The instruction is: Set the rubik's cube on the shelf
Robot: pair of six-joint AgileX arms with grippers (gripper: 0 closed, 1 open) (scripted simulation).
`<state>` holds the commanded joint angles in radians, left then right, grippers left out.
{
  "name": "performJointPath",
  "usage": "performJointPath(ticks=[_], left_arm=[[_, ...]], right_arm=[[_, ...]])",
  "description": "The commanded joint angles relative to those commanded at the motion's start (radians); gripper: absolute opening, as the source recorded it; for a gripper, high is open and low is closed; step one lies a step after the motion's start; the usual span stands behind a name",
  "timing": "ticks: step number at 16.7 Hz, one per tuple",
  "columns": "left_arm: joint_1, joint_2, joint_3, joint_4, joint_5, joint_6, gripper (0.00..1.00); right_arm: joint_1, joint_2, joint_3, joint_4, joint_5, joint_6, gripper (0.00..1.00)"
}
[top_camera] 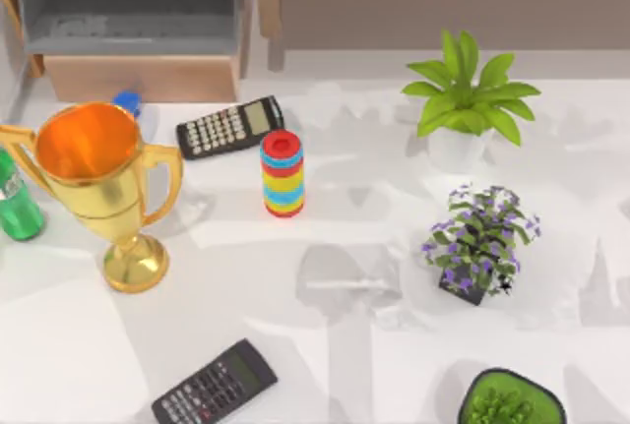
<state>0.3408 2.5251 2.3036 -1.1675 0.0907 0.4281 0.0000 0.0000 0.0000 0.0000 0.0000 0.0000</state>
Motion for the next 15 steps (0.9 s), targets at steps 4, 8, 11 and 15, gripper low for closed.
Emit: performJointPath(ticks=[4, 8, 11, 15], left_arm=[[0.000, 0.000, 0.000, 0.000, 0.000, 0.000, 0.85], [0.000, 0.000, 0.000, 0.000, 0.000, 0.000, 0.55], [0.000, 0.000, 0.000, 0.000, 0.000, 0.000, 0.32], [0.000, 0.000, 0.000, 0.000, 0.000, 0.000, 0.02]], right_arm=[[0.000, 0.000, 0.000, 0.000, 0.000, 0.000, 1.00], [0.000, 0.000, 0.000, 0.000, 0.000, 0.000, 1.00], [0.000, 0.000, 0.000, 0.000, 0.000, 0.000, 1.00], [0.000, 0.000, 0.000, 0.000, 0.000, 0.000, 1.00]])
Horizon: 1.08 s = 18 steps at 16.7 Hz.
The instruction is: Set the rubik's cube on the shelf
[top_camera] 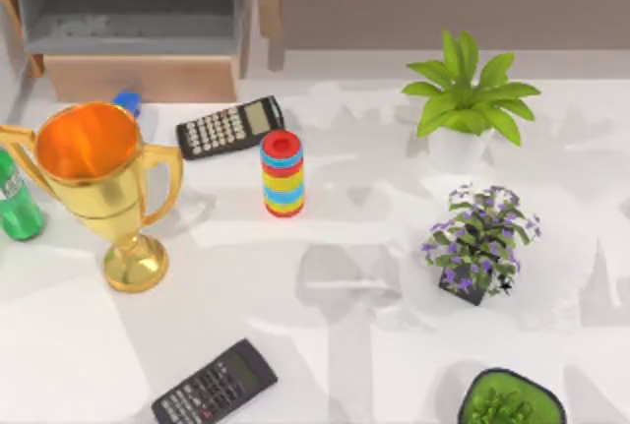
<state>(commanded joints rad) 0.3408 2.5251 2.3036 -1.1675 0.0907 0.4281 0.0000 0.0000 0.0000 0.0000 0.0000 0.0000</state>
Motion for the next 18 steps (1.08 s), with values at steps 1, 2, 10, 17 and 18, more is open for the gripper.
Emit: performJointPath(ticks=[1, 2, 10, 17, 18], left_arm=[[0.000, 0.000, 0.000, 0.000, 0.000, 0.000, 0.00], [0.000, 0.000, 0.000, 0.000, 0.000, 0.000, 0.00], [0.004, -0.003, -0.002, -0.002, 0.000, 0.001, 0.00], [0.038, -0.133, 0.049, -0.148, 0.016, -0.012, 0.00], [0.042, -0.143, 0.077, -0.168, 0.013, -0.007, 0.00]], right_arm=[[0.000, 0.000, 0.000, 0.000, 0.000, 0.000, 1.00], [0.000, 0.000, 0.000, 0.000, 0.000, 0.000, 1.00], [0.000, 0.000, 0.000, 0.000, 0.000, 0.000, 1.00], [0.000, 0.000, 0.000, 0.000, 0.000, 0.000, 1.00], [0.000, 0.000, 0.000, 0.000, 0.000, 0.000, 1.00]])
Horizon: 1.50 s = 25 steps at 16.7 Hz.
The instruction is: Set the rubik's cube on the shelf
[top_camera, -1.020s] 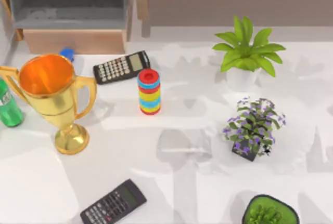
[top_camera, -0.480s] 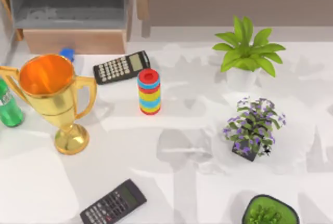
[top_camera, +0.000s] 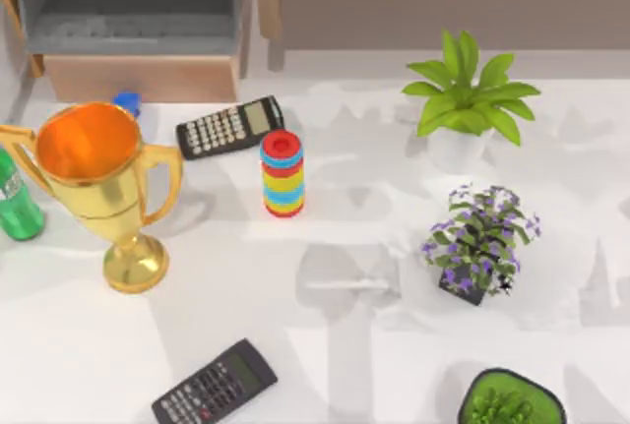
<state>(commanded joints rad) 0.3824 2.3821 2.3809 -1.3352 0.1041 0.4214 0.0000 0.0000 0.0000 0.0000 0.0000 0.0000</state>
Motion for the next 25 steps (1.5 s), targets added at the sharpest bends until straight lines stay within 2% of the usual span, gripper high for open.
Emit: performJointPath(ticks=[5, 11, 19, 22, 25], left_arm=[[-0.002, 0.032, 0.097, -0.042, 0.002, 0.011, 0.00], [-0.039, 0.161, 0.077, 0.031, -0.013, 0.008, 0.00], [-0.036, 0.108, 0.044, 0.004, -0.032, 0.015, 0.00], [-0.105, -0.041, -0.029, -0.004, -0.059, 0.032, 0.00], [-0.263, -0.215, -0.141, 0.046, -0.075, 0.054, 0.00]], right_arm=[[0.000, 0.000, 0.000, 0.000, 0.000, 0.000, 1.00], [0.000, 0.000, 0.000, 0.000, 0.000, 0.000, 1.00], [0.000, 0.000, 0.000, 0.000, 0.000, 0.000, 1.00], [0.000, 0.000, 0.000, 0.000, 0.000, 0.000, 1.00], [0.000, 0.000, 0.000, 0.000, 0.000, 0.000, 1.00]])
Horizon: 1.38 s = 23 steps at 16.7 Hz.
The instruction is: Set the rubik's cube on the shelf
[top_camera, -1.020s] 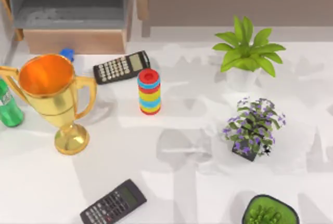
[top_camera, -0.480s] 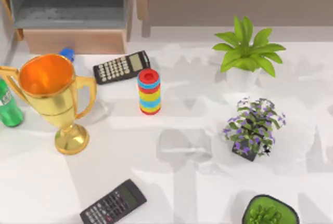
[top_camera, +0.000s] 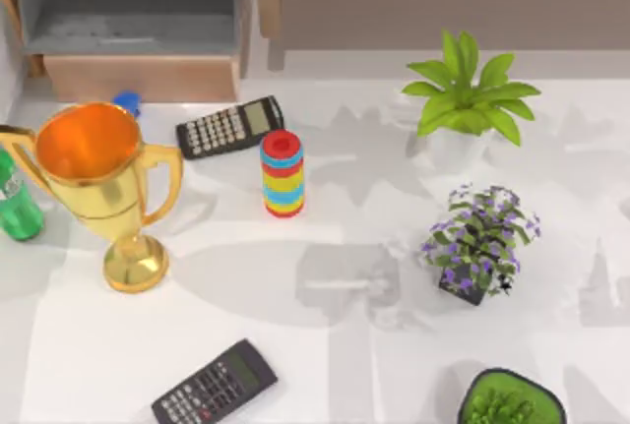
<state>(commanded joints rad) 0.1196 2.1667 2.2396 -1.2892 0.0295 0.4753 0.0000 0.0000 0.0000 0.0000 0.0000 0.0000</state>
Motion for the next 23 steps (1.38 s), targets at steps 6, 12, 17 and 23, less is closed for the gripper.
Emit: performJointPath(ticks=[6, 12, 17, 23], left_arm=[[-0.489, -0.183, -0.282, 0.356, -0.059, 0.019, 0.00], [-0.848, -0.094, -0.490, 1.063, -0.259, -0.025, 0.00], [-0.963, 0.046, -0.633, 1.715, -0.488, -0.078, 0.00], [-0.969, 0.170, -0.748, 2.294, -0.700, -0.169, 0.00]], right_arm=[[0.000, 0.000, 0.000, 0.000, 0.000, 0.000, 1.00], [0.000, 0.000, 0.000, 0.000, 0.000, 0.000, 1.00], [0.000, 0.000, 0.000, 0.000, 0.000, 0.000, 1.00], [0.000, 0.000, 0.000, 0.000, 0.000, 0.000, 1.00]])
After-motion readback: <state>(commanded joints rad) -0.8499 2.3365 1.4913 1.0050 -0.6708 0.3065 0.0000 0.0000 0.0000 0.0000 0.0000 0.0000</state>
